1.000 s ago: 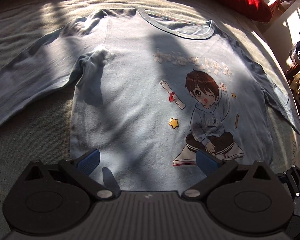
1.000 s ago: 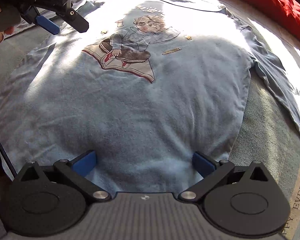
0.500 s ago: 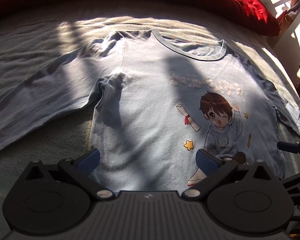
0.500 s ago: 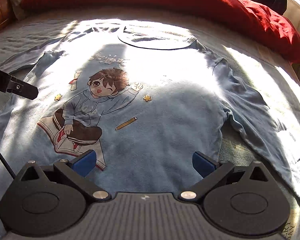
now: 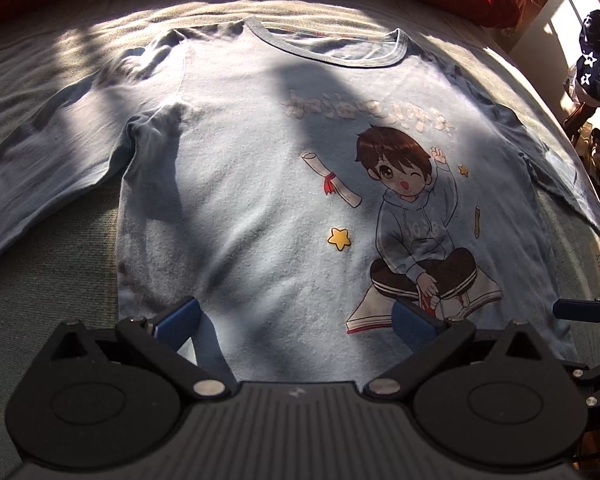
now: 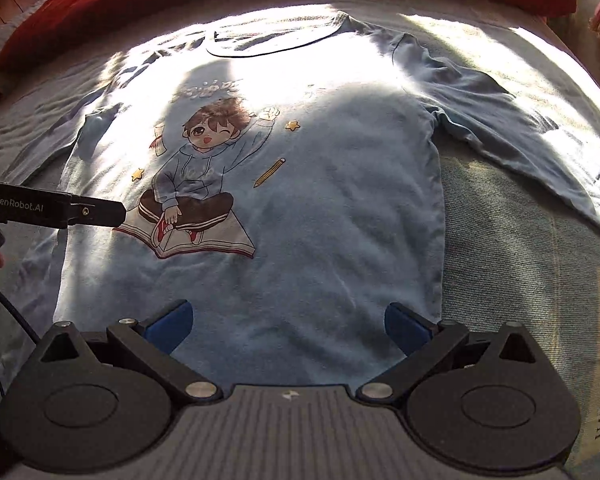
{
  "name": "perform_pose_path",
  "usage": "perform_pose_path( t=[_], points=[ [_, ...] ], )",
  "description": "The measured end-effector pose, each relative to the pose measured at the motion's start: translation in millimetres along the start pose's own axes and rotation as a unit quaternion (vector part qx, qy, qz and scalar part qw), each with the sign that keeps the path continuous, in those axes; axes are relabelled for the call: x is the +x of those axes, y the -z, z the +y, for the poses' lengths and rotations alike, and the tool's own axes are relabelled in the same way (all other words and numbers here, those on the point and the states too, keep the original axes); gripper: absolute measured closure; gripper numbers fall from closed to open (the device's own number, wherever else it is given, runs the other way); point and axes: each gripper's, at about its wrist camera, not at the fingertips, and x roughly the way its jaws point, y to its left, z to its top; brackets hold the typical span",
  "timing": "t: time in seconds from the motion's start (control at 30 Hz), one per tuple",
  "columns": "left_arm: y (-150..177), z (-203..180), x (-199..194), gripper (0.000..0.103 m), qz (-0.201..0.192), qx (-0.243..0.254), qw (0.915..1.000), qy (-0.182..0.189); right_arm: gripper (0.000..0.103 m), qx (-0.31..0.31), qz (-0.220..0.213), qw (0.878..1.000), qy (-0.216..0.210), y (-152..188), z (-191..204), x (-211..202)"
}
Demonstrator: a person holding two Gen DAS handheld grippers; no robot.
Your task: Fold clothes
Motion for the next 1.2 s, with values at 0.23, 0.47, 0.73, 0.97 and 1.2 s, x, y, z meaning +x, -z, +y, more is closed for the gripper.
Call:
perform_pose_path(
  t=[0.23, 0.47, 0.73, 0.97, 1.2],
  points=[
    [0, 13, -4, 0.001, -0.009, -0.028, 0.9991, 0.031, 0.000, 0.024, 0.024, 0.999, -0.001, 6, -1, 18],
    [-7, 25, -14, 0.001, -0.020, -0.072, 0.9958, 0.054, 0.000, -0.006, 0.027, 0.999, 0.016, 9, 5, 23],
    [-10, 31, -8, 0.001, -0.018, -0.071, 0.9960, 0.052, 0.000, -0.014, 0.024, 0.999, 0.039, 10, 12, 25],
    [-4, 29, -3, 0.001, -0.017, -0.043, 0.9978, 0.047, 0.000, -0.012, 0.018, 0.999, 0.050, 10, 14, 26],
    [-21, 15, -7, 0.001, -0.021, -0.013, 0.9989, 0.040, 0.000, -0.010, 0.024, 0.999, 0.043, 7, 12, 23]
  ],
)
